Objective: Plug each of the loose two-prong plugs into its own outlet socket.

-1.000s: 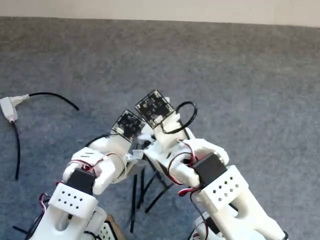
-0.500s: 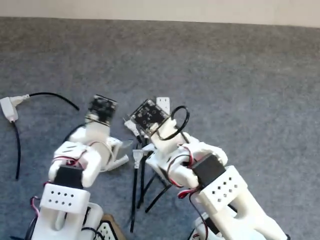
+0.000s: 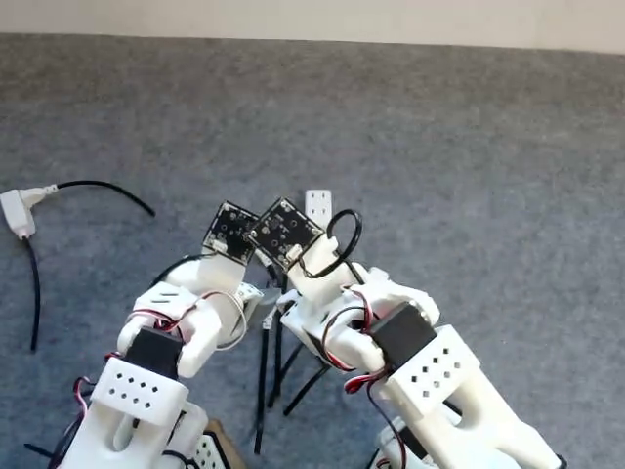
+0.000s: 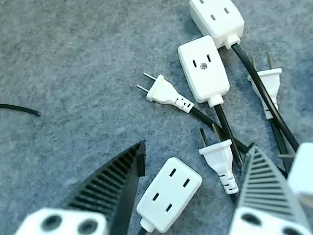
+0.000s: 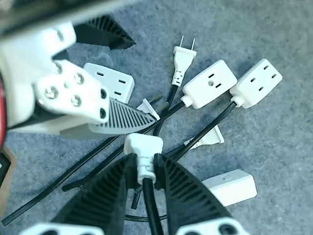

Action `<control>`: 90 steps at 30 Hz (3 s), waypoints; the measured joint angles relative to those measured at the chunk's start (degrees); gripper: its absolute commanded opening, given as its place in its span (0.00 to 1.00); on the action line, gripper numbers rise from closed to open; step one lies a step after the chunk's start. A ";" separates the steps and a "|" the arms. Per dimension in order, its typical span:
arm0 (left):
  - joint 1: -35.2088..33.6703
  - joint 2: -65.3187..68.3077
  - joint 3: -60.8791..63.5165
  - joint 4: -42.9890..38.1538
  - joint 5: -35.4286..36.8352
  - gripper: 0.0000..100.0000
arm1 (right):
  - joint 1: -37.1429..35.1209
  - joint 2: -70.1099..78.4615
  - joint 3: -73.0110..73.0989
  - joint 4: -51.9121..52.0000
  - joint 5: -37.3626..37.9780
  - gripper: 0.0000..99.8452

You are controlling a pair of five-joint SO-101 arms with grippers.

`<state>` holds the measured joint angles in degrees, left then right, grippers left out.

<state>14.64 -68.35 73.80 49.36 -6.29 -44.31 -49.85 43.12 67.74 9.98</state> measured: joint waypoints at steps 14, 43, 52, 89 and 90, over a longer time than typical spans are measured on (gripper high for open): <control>-15.56 0.00 -7.03 2.11 -0.09 0.32 | 0.53 0.62 -0.26 0.79 1.05 0.00; -58.37 90.90 -83.69 28.22 -21.45 0.33 | -6.33 47.21 -38.51 9.93 53.01 0.01; -62.68 101.98 -98.11 31.65 -26.11 0.33 | -5.63 52.22 -44.84 9.93 61.10 0.01; -62.77 107.16 -103.21 31.74 -26.20 0.33 | -9.76 57.41 -43.34 5.98 61.10 0.01; -62.77 107.16 -103.21 31.74 -26.20 0.33 | -9.76 57.41 -43.34 5.98 61.10 0.01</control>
<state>-48.13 38.81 -29.41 81.10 -32.48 -54.07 7.56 -0.22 73.71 71.08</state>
